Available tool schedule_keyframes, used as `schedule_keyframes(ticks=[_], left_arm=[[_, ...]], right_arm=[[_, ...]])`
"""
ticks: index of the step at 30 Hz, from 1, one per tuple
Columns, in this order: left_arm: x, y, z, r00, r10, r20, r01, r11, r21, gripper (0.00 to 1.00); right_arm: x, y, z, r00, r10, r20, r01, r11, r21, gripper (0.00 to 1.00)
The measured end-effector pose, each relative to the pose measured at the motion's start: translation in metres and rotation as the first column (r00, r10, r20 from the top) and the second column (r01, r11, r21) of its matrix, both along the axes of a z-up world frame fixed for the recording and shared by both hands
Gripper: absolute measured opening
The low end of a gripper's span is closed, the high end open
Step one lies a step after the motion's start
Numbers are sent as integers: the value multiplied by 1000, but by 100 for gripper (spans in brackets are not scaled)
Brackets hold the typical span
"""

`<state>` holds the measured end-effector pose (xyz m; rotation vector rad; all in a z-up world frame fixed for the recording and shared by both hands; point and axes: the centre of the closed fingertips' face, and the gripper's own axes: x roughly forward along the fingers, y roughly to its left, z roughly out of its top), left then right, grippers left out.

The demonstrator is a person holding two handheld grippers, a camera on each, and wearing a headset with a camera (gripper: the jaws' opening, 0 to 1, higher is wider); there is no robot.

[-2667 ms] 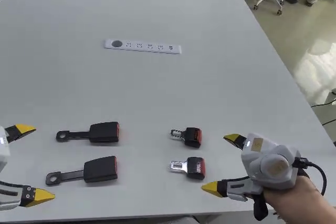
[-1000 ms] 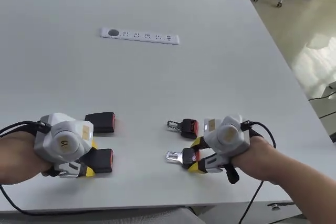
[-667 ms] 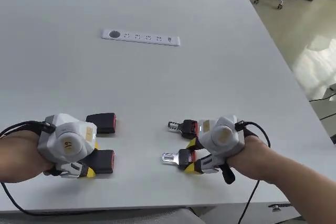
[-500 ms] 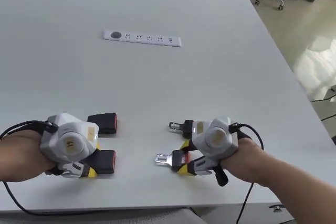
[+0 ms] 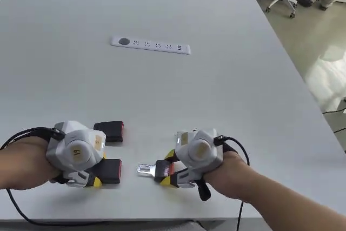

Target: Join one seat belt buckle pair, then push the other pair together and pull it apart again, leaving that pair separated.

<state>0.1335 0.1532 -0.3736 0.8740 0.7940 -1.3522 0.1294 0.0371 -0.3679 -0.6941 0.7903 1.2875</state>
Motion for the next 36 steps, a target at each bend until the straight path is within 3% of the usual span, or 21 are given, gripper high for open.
schedule_keyframes(ticks=[10, 17, 24, 36], left_arm=[[-1, 0, -1, 1000, -3, -1, 3, 1000, 2, 34], [-2, 0, -1, 1000, -1, -1, 1, 1000, 4, 34], [-3, -1, 0, 1000, -1, -2, 1, 1000, 10, 34], [-4, 0, 1, 1000, -13, 1, 13, 1000, 0, 33]], right_arm=[[-4, 36, 0, 999, 42, 0, -42, 999, 19, 34], [-2, 34, 1, 1000, 23, -10, -23, 999, 23, 34], [-4, 39, 0, 998, 57, 18, -57, 998, 11, 34], [-2, 49, 1, 997, 75, 28, -77, 996, 43, 33]])
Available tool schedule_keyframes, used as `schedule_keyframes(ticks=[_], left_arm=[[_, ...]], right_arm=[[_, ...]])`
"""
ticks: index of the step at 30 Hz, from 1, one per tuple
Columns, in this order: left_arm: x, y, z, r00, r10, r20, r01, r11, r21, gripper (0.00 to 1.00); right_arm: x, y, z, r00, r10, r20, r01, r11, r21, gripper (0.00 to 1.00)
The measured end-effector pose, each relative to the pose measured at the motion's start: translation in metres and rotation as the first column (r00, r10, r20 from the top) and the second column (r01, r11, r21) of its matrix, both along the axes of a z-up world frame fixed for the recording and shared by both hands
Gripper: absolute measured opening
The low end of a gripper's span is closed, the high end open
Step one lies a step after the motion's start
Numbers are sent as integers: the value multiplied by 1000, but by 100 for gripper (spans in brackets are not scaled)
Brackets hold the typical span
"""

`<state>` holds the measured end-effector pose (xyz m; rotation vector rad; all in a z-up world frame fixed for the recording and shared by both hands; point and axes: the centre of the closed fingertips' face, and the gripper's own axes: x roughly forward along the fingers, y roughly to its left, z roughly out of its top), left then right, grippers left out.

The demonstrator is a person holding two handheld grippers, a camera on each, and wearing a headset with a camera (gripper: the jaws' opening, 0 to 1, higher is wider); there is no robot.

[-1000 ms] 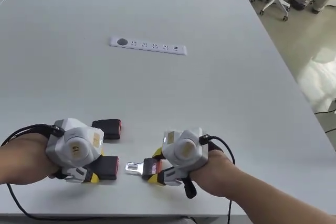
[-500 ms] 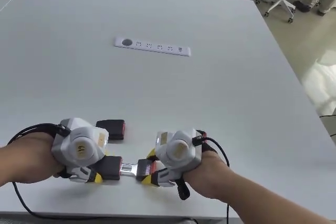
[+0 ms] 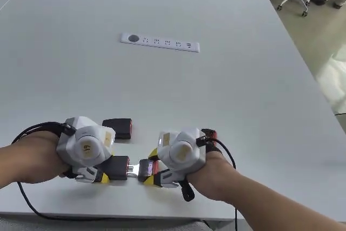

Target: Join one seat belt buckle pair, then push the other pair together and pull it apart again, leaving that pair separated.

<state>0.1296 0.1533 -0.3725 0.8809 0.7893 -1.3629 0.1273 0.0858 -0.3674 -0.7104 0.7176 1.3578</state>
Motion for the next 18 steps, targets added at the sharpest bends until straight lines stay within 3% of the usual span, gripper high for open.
schedule_keyframes(ticks=[10, 13, 17, 18], left_arm=[[2, 0, -3, 1000, -16, -17, 16, 1000, 0, 32], [1, 0, -3, 1000, -19, -14, 19, 1000, 2, 32], [1, 2, -3, 1000, -6, -14, 6, 1000, 11, 32], [0, 2, -3, 1000, -3, -17, 3, 1000, 2, 32]], right_arm=[[0, 7, 1, 1000, -3, -16, 3, 1000, 4, 31], [-1, 17, 2, 1000, -14, -27, 14, 999, 28, 31], [1, 21, -1, 999, -33, -35, 33, 999, 15, 31], [2, 24, -1, 1000, -5, -21, 6, 999, 32, 31]])
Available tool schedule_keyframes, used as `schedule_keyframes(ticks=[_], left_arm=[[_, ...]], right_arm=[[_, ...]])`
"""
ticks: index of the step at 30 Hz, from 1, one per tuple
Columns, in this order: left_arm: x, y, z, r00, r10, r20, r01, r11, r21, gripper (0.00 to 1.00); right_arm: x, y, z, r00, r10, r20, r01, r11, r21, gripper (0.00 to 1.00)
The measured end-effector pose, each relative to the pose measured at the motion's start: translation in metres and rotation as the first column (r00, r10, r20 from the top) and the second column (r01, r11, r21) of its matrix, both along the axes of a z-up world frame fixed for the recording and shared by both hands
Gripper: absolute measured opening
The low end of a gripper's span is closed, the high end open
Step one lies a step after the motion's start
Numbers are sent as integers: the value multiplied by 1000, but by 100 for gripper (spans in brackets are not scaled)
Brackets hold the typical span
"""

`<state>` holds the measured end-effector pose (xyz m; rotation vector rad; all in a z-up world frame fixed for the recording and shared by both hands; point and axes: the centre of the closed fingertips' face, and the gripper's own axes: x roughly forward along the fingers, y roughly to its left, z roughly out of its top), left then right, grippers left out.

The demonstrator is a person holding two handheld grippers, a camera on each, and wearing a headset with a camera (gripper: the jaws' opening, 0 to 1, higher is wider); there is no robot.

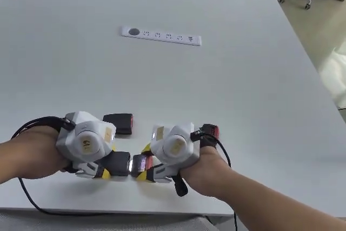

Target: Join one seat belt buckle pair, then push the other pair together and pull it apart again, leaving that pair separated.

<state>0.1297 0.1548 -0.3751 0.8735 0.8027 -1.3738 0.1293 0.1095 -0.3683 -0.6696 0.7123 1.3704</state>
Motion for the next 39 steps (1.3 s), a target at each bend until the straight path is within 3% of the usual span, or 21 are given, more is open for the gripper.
schedule_keyframes(ticks=[9, 15, 28, 34, 39], left_arm=[[-3, 0, 3, 1000, -11, -1, 11, 1000, -3, 32], [-2, 2, 3, 1000, 12, 8, -12, 999, -37, 31], [-1, -2, 3, 1000, 11, -4, -11, 1000, 6, 32], [-2, -2, 4, 1000, 16, -8, -16, 1000, 15, 34], [-1, 3, 12, 999, 48, -8, -48, 999, 21, 34]], right_arm=[[-3, -2, 1, 1000, 2, -2, -2, 1000, -12, 31], [-4, -7, 2, 1000, 17, 9, -16, 1000, -18, 30], [-4, -8, 3, 1000, 24, 9, -24, 999, -39, 32], [-7, -9, 5, 1000, 25, -16, -26, 999, -37, 34], [-2, -22, 18, 1000, -6, -9, 6, 1000, -21, 37]])
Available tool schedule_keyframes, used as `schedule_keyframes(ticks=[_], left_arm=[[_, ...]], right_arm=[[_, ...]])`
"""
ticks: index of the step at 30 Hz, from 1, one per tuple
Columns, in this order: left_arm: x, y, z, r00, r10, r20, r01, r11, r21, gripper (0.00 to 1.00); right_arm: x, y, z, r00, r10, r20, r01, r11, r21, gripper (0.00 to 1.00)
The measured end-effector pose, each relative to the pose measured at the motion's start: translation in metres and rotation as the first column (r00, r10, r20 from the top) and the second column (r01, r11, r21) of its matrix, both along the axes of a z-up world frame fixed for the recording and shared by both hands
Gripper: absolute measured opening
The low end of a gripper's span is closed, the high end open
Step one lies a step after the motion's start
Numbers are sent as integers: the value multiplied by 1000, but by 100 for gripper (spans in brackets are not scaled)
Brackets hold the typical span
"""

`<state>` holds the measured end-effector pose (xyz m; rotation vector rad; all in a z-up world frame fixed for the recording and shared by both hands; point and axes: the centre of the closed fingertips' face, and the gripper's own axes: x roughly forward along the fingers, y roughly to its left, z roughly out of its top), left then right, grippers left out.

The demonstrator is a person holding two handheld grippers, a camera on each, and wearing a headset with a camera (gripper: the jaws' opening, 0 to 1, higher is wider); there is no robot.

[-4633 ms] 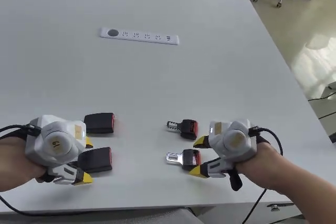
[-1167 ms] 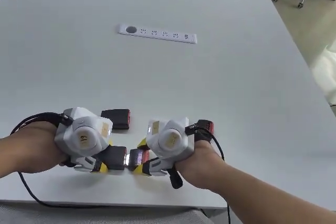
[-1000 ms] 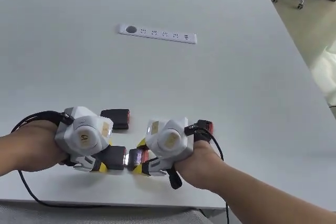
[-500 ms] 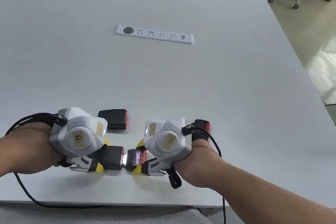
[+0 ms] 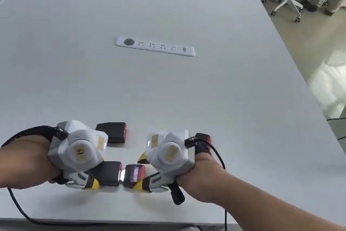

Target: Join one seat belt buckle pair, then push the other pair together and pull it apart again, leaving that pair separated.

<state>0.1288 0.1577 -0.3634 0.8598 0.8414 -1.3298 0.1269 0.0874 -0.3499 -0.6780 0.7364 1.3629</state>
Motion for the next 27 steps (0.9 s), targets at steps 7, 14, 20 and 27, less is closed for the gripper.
schedule_keyframes(ticks=[7, 14, 20, 27], left_arm=[[2, -2, 30, 1000, 23, 17, -22, 999, -38, 41], [12, -12, 46, 999, 31, 18, -30, 997, -75, 38], [43, -13, 55, 996, 57, 65, -51, 994, -92, 41], [82, -9, 58, 989, 102, 109, -92, 991, -95, 47]], right_arm=[[11, -29, 18, 998, -66, 4, 66, 997, 33, 35], [31, -65, 24, 990, -136, 29, 136, 991, 21, 35], [46, -89, 26, 985, -164, 55, 164, 987, 9, 35], [66, -113, 24, 978, -192, 78, 194, 981, -11, 36]])
